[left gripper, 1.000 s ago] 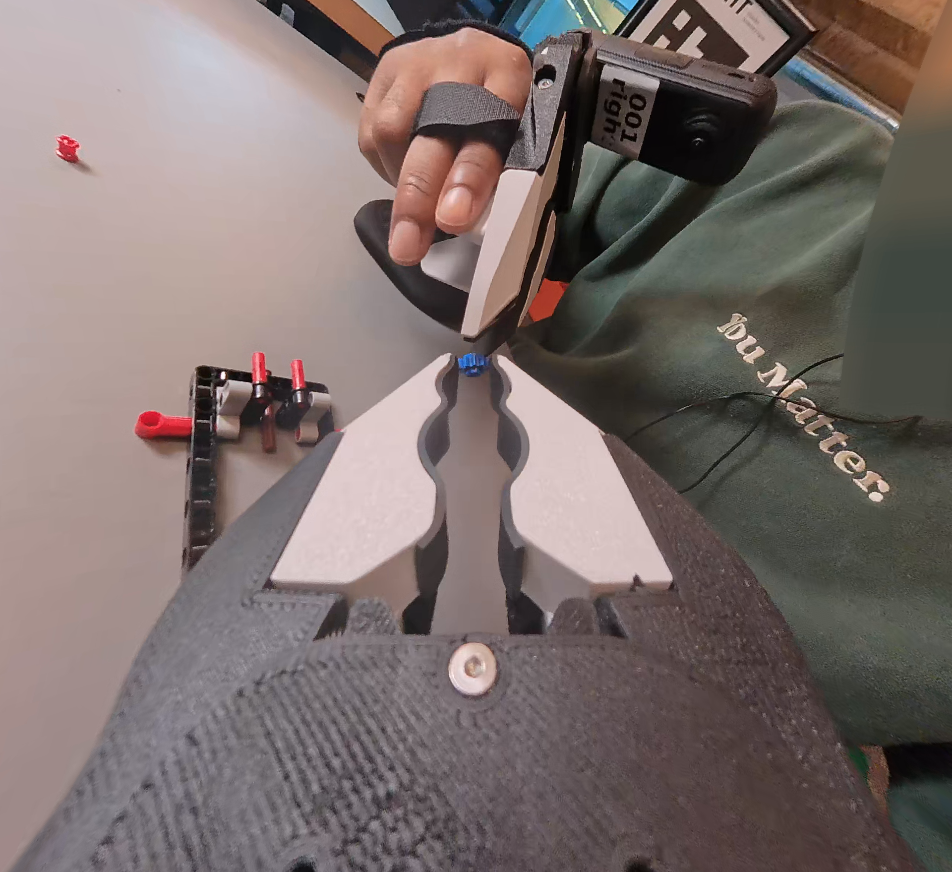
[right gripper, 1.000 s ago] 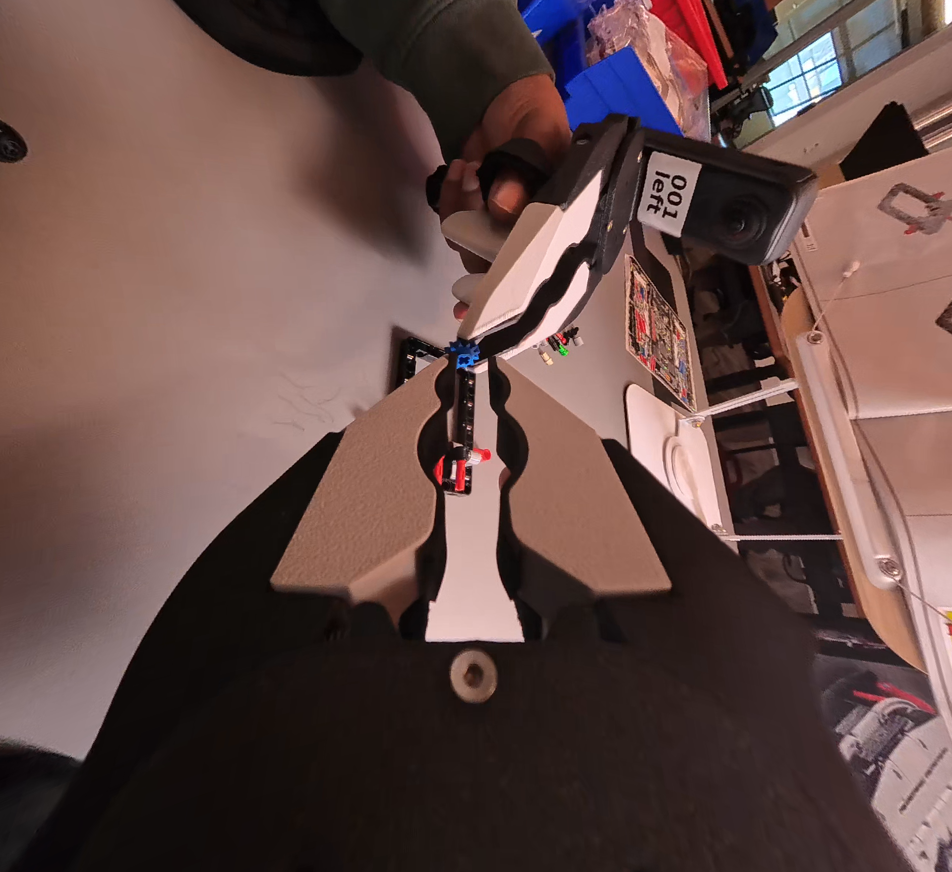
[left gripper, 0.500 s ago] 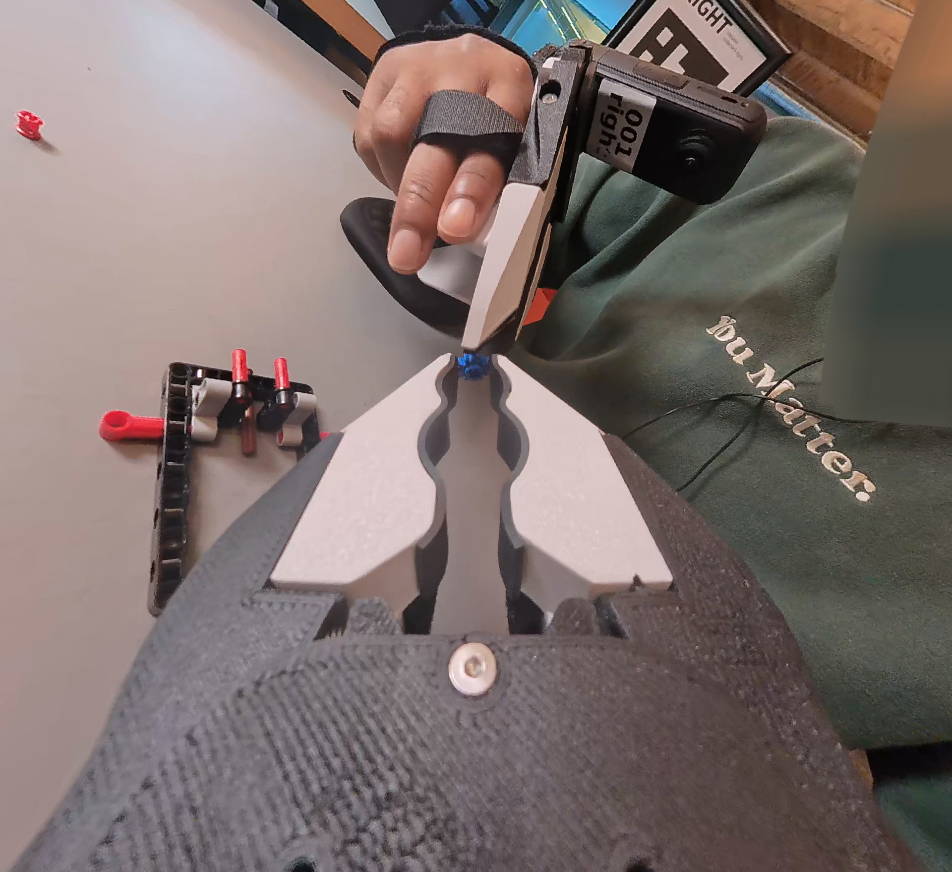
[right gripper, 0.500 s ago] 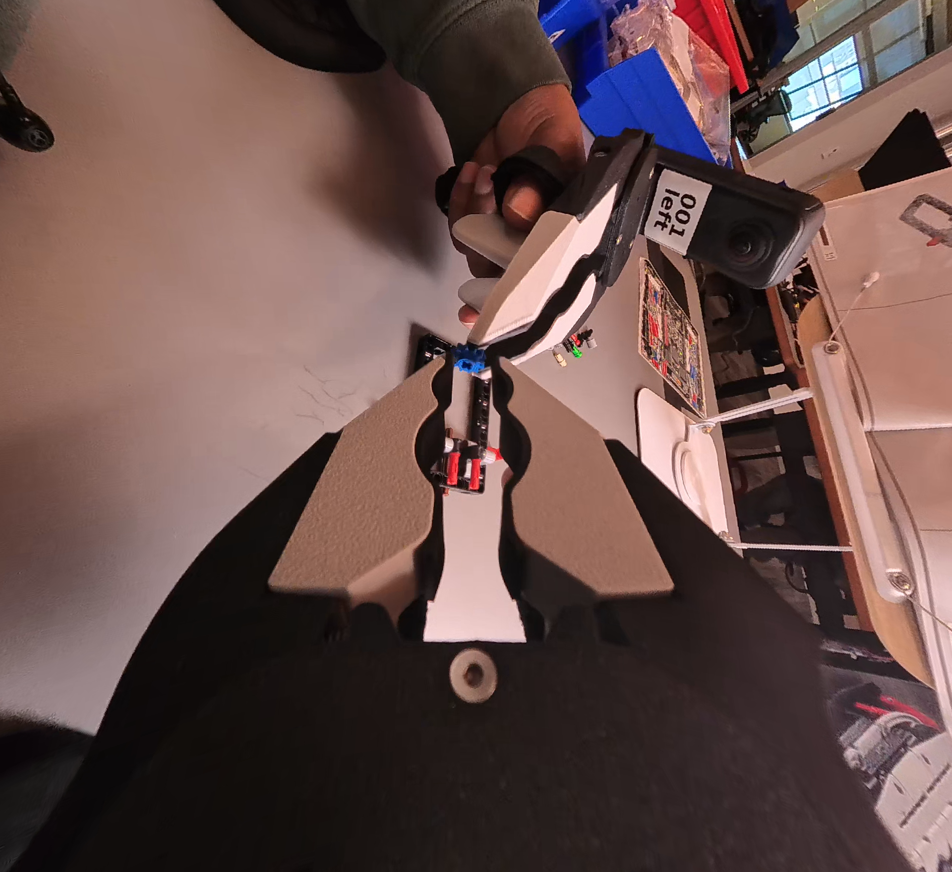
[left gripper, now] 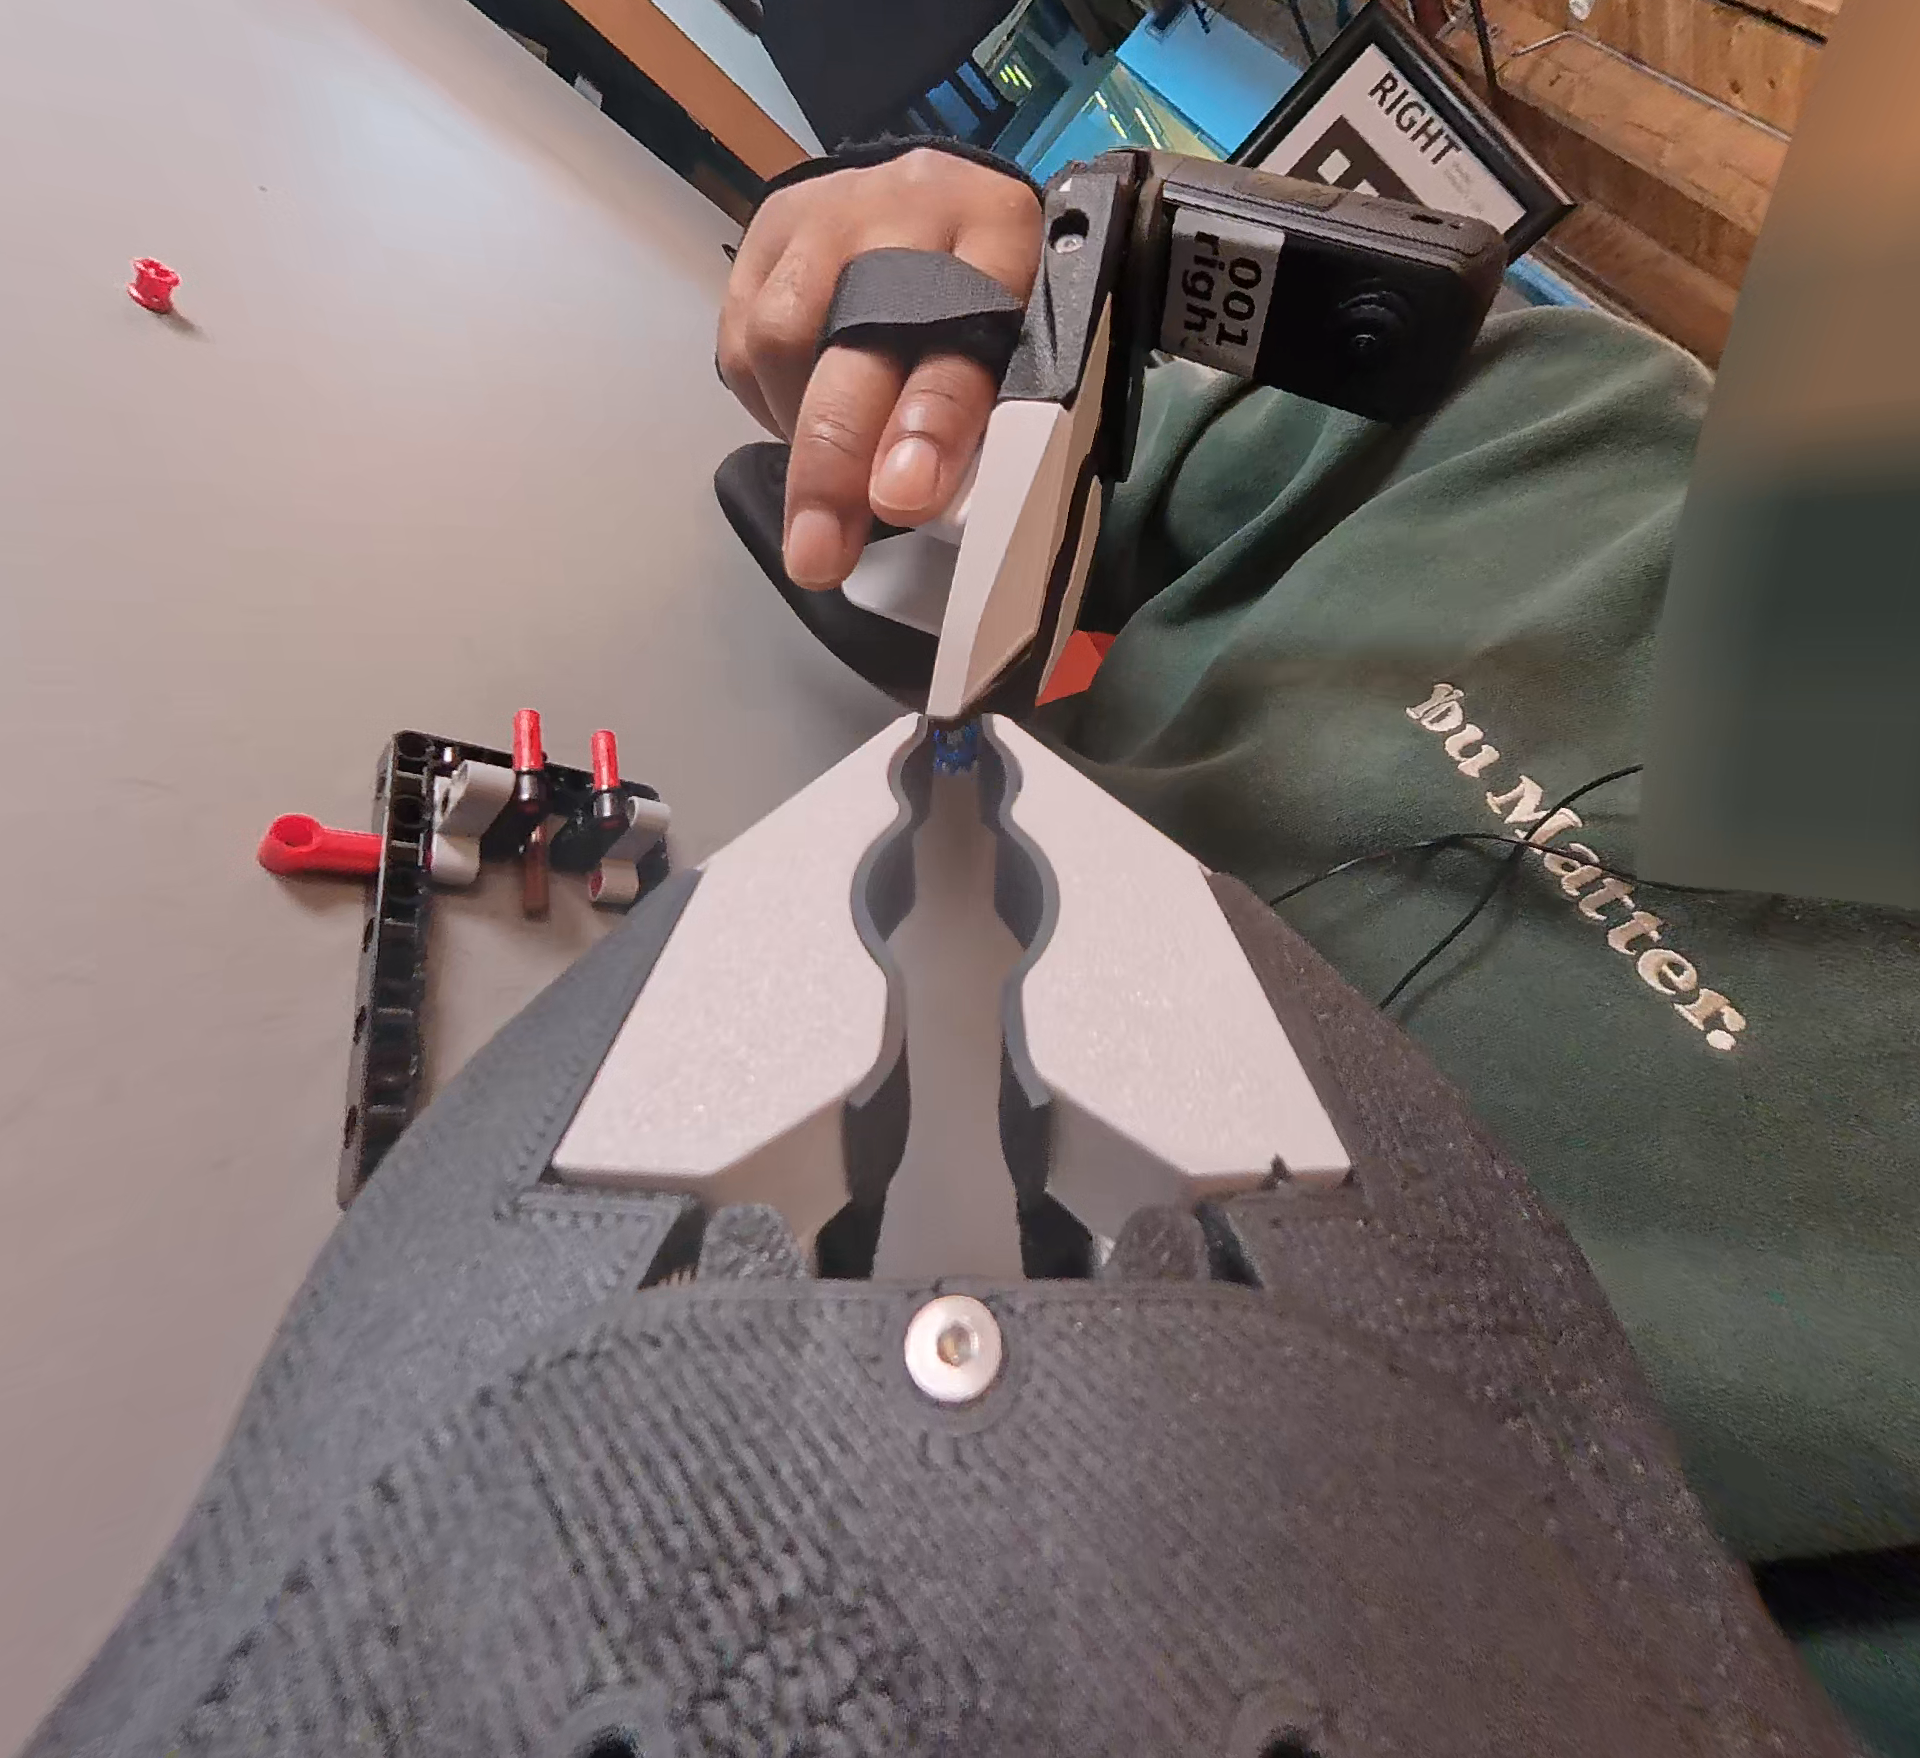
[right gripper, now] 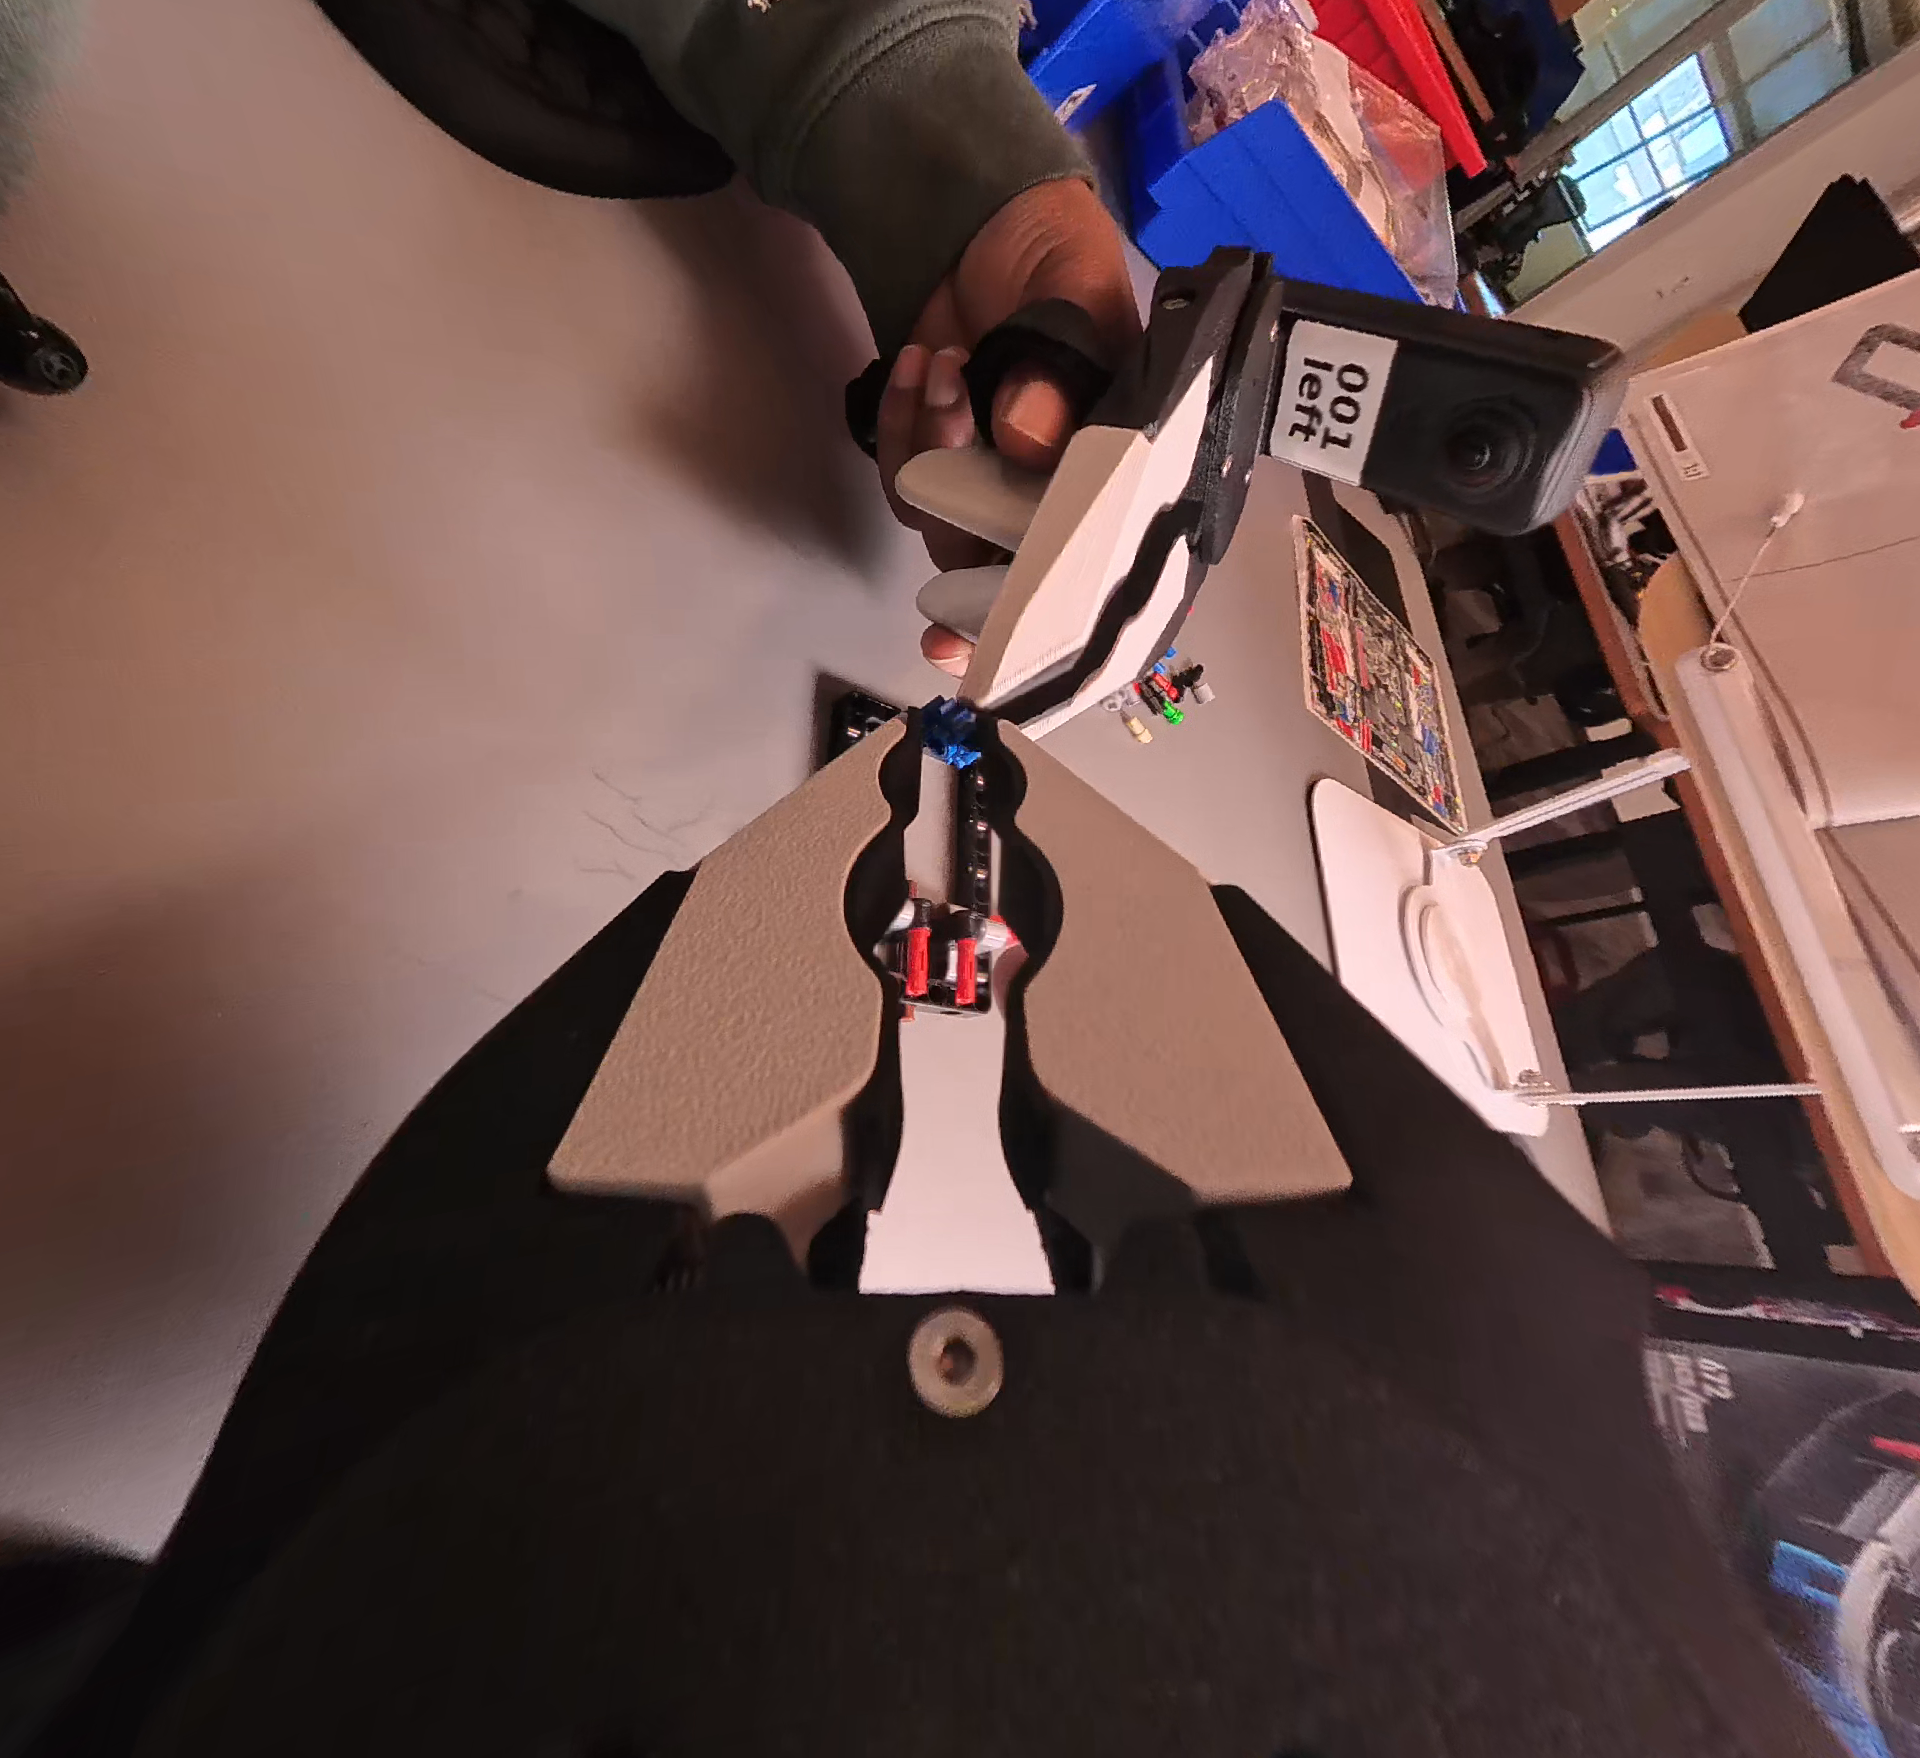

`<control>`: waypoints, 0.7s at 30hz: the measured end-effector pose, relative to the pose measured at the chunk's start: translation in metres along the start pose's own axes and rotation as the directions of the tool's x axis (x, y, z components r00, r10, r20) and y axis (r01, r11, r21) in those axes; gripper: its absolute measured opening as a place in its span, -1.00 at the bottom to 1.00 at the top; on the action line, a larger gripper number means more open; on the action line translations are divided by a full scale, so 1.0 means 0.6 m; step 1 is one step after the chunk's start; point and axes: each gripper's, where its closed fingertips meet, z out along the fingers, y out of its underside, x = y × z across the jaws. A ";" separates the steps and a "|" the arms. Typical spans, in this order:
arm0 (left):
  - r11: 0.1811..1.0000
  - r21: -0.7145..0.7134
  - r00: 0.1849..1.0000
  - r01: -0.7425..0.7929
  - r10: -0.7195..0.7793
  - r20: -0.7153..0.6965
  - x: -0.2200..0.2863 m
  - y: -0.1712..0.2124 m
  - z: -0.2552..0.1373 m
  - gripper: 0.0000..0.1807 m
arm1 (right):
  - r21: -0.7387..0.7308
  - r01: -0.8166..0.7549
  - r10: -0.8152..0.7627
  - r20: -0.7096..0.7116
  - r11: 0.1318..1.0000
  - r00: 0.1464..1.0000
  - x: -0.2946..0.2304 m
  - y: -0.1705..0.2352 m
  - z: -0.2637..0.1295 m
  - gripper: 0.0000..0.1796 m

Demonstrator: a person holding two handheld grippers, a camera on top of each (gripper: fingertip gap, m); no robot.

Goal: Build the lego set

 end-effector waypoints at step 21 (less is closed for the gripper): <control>0.999 -0.035 0.999 -0.006 0.004 -0.045 0.019 0.010 0.008 -0.86 | 0.010 -0.038 0.034 0.268 0.999 0.963 -0.013 -0.018 -0.003 -0.91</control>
